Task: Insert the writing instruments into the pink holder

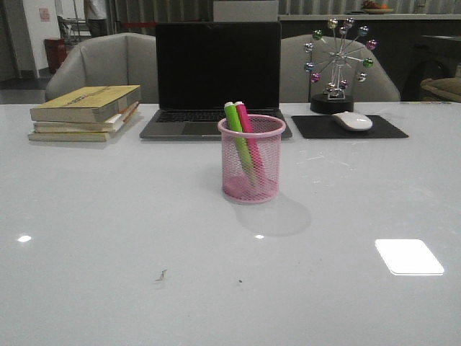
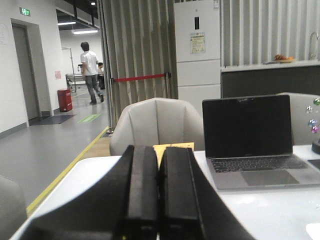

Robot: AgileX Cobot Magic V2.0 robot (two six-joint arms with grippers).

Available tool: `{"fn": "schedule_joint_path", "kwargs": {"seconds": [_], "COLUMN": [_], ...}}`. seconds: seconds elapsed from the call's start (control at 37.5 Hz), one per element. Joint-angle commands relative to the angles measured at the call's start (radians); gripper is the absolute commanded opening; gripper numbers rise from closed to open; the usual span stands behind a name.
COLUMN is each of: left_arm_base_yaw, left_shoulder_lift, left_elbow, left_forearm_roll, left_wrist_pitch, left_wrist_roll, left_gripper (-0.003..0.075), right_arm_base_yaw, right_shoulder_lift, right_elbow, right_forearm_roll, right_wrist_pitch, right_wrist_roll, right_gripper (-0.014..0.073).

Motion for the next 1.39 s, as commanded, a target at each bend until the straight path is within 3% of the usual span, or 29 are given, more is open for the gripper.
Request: {"fn": "schedule_joint_path", "kwargs": {"seconds": [0.0, 0.4, 0.48, 1.36], "left_arm_base_yaw": [0.002, 0.002, 0.002, 0.002], "left_shoulder_lift": [-0.021, -0.021, -0.021, -0.021], "left_elbow": [0.049, 0.285, 0.284, 0.284], "left_forearm_roll": [-0.048, -0.06, -0.06, -0.06], "left_wrist_pitch": [-0.175, -0.266, -0.218, -0.214], "left_wrist_roll": [-0.008, -0.062, -0.062, -0.062], "left_gripper": [0.0098, 0.0097, 0.0096, 0.0092], "right_arm_base_yaw": [-0.005, -0.005, -0.005, -0.005], "right_shoulder_lift": [-0.017, -0.017, -0.017, -0.017], "right_elbow": [0.0, 0.0, 0.0, 0.0], "right_forearm_roll": [0.001, 0.001, 0.001, 0.001], "right_wrist_pitch": [-0.087, -0.087, -0.087, -0.087], "right_wrist_roll": [-0.009, -0.009, -0.009, -0.009], "right_gripper": [0.002, 0.002, 0.002, 0.002]}}
